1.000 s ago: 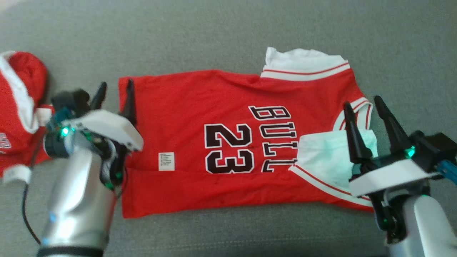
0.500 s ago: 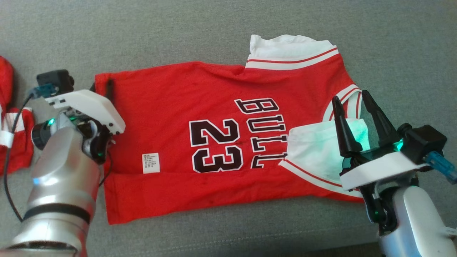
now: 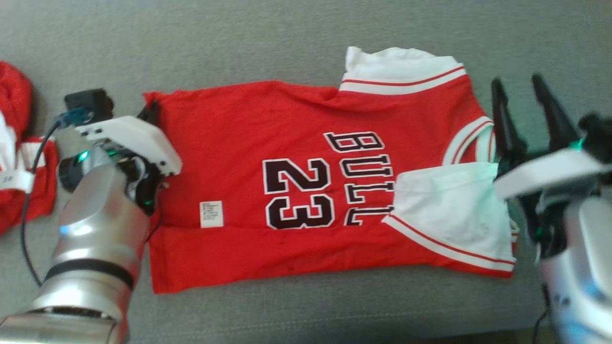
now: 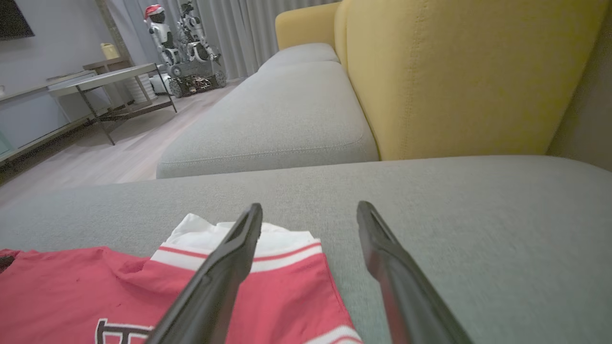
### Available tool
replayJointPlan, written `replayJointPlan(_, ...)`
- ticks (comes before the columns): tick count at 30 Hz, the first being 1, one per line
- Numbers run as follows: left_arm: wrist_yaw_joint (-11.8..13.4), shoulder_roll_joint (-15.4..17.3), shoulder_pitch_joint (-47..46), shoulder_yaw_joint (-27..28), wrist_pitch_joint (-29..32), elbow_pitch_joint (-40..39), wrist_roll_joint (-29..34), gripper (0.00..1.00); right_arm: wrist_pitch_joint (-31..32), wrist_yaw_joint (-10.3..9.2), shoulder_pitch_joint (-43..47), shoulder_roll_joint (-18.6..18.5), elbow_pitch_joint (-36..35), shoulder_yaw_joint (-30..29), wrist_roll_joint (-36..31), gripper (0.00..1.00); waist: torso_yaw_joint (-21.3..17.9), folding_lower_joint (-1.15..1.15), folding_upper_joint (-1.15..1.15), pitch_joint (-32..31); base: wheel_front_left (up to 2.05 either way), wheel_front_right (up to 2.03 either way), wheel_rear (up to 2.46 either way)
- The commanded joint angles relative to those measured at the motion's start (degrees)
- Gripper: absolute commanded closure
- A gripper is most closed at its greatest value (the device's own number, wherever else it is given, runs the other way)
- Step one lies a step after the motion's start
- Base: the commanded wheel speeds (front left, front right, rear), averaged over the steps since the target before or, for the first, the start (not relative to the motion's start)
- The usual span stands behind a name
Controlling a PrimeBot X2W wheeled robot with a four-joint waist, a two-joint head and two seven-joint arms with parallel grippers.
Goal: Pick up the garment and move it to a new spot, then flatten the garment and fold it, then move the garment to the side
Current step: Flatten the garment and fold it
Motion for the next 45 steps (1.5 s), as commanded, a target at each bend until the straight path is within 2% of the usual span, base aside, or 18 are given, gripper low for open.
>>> replayJointPlan(1,-0.5,0.9,-3.0,0.5,-1.0,-0.7,0.7,1.0,0.3,-0.05,-4.2,-1.9,0.4,1.9,0.8,0.0,1.4,0.0,0.0,0.7,0.0,0.0,0.0)
replayJointPlan(4,-0.7,-0.4,-4.3,-0.6,-1.9,-0.2,0.8,1.0,0.5,-0.05,-9.4,-3.9,6.1,3.9,2.4,0.0,3.3,0.0,0.0,1.4,0.0,0.0,0.0)
replayJointPlan(13,-1.2,-3.0,-7.3,-4.3,-3.8,0.3,0.1,1.0,3.0,-0.05,-23.8,-6.9,26.8,11.6,6.1,0.0,7.9,0.0,0.0,3.5,0.0,0.0,0.0)
replayJointPlan(16,-1.2,-3.1,-7.5,-5.2,-4.2,0.3,-0.4,1.0,4.1,-0.05,-26.3,-7.3,30.8,13.7,6.8,0.0,8.4,0.0,0.0,3.7,0.0,0.0,0.0)
replayJointPlan(20,-1.3,-3.3,-7.7,-7.0,-4.6,0.0,-1.6,1.0,8.2,-0.05,-30.1,-7.8,37.8,17.6,8.7,0.0,8.9,0.0,0.0,4.0,0.0,0.0,0.0)
replayJointPlan(24,-1.3,-3.3,-7.3,-9.6,-4.5,-1.3,-4.1,1.0,13.2,-0.05,-32.4,-8.1,41.8,22.0,11.6,0.0,9.1,0.0,0.0,4.2,0.0,0.0,0.0)
replayJointPlan(25,-1.3,-3.3,-7.2,-10.1,-4.5,-1.5,-4.7,1.0,13.9,-0.05,-32.8,-8.3,42.2,22.9,12.3,0.13,9.1,0.0,0.0,4.2,0.0,0.0,0.0)
replayJointPlan(26,-1.3,-3.3,-7.2,-10.5,-4.5,-1.5,-5.1,1.0,14.3,-0.05,-33.1,-8.4,42.4,23.7,13.1,0.6,9.1,0.0,0.0,4.2,0.0,0.0,0.0)
replayJointPlan(27,-1.3,-3.3,-7.3,-10.9,-4.6,-1.5,-5.5,1.0,14.4,-0.05,-33.4,-8.7,42.5,24.4,13.9,1.0,9.1,0.0,0.0,4.2,0.0,0.0,0.0)
replayJointPlan(38,-0.9,-2.5,-8.3,-10.4,-6.9,-1.9,-7.1,1.0,3.6,-0.05,-36.0,-11.7,39.8,27.3,19.0,1.0,8.0,0.0,0.0,3.4,0.0,0.0,0.0)
replayJointPlan(45,-0.1,-0.4,-6.0,-7.8,-7.1,-8.1,-6.5,1.0,-0.8,-0.05,-35.2,-13.7,36.2,28.6,21.3,1.0,7.1,0.0,0.0,2.4,0.0,0.0,0.0)
